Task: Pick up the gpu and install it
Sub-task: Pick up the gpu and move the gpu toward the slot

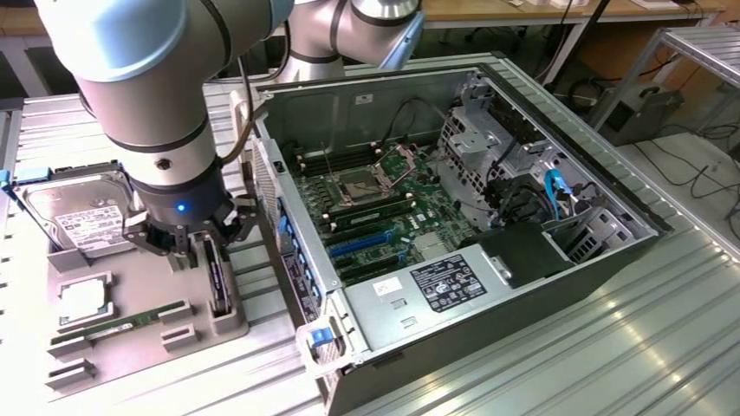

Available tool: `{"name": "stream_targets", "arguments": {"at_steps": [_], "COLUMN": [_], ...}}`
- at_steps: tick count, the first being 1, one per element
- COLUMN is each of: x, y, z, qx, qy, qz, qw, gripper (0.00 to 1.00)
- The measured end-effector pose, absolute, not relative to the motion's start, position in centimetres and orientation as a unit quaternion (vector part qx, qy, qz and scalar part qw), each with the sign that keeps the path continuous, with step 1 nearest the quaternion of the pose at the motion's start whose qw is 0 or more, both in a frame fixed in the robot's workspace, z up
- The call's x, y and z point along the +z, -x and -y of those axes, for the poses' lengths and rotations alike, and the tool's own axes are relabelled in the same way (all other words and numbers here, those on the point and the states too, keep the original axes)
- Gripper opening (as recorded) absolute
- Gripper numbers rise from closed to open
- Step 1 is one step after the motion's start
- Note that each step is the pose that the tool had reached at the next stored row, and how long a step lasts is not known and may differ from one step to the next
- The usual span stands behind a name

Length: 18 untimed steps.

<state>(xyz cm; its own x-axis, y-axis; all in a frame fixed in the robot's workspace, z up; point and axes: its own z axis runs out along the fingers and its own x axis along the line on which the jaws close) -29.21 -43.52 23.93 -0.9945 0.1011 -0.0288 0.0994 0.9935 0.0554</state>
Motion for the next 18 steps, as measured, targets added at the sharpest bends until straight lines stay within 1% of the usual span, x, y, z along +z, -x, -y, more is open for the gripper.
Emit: {"name": "stream_targets", "arguments": {"at_steps": [2, 3, 4, 6, 7, 12, 18], "x": [23.92, 23.91, 23.91, 23.91, 23.91, 23.91, 23.9], "y": [29.23, 29.23, 29.23, 29.23, 29.23, 29.23, 29.23], "z": [43.5, 43.5, 43.49, 43.49, 43.49, 43.49, 43.49], "qx": [0.027, 0.027, 0.027, 0.027, 0.027, 0.027, 0.028], "qy": [-0.053, -0.053, -0.054, -0.054, -0.054, -0.05, 0.007], "qz": [-0.998, -0.998, -0.998, -0.998, -0.998, -0.998, -0.999], "qw": [0.016, 0.016, 0.016, 0.016, 0.016, 0.016, 0.014], "gripper": [0.42, 0.41, 0.34, 0.34, 0.27, 0.27, 0.27]}}
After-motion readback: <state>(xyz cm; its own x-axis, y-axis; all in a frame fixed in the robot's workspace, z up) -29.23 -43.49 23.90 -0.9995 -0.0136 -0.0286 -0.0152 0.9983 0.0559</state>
